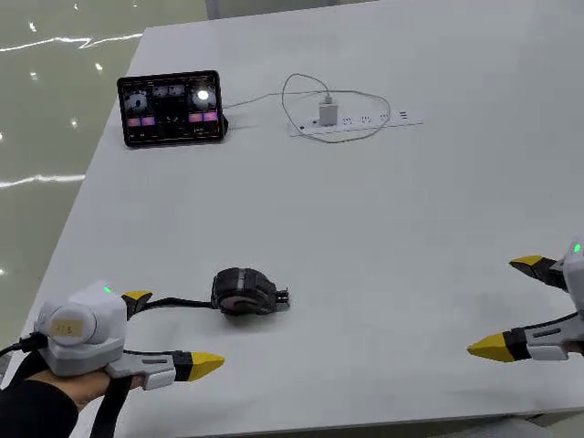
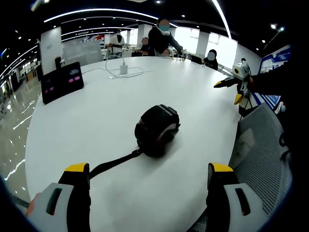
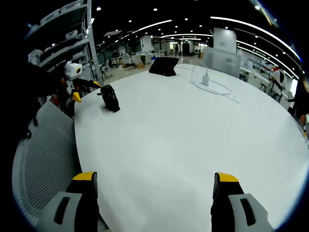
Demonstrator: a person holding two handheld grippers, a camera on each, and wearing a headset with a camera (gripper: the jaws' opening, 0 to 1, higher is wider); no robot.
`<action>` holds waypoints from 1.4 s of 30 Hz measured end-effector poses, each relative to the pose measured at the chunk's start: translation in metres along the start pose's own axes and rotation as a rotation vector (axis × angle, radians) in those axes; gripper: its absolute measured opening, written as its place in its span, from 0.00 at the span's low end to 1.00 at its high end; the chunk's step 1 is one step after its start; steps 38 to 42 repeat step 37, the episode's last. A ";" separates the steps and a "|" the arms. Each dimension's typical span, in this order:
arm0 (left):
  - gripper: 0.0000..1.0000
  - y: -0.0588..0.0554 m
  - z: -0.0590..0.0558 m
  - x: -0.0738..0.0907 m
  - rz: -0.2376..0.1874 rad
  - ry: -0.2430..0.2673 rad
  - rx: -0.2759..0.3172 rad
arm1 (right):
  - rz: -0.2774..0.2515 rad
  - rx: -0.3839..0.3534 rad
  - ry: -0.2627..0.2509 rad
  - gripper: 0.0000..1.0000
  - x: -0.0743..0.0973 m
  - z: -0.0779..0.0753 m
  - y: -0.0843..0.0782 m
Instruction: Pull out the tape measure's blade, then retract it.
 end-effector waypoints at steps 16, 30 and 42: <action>0.99 0.003 0.002 0.012 -0.003 0.004 -0.009 | 0.032 0.027 -0.056 0.99 0.045 -0.014 -0.021; 0.99 0.005 0.003 0.018 -0.011 0.000 -0.012 | 0.066 0.040 -0.065 0.99 0.058 -0.013 -0.034; 0.99 0.003 0.004 0.019 0.008 -0.006 -0.015 | 0.059 0.032 -0.080 0.99 0.064 -0.016 -0.035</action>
Point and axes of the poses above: the centre of the closed fingertips' face, and the gripper's own axes: x roughly backward along the fingers, z roughly to its left, y roughly out of its top, the point moved 6 cm from there along x, roughly backward along the fingers, and after that the axes turned 10 degrees about -z, right-handed, at the moved point
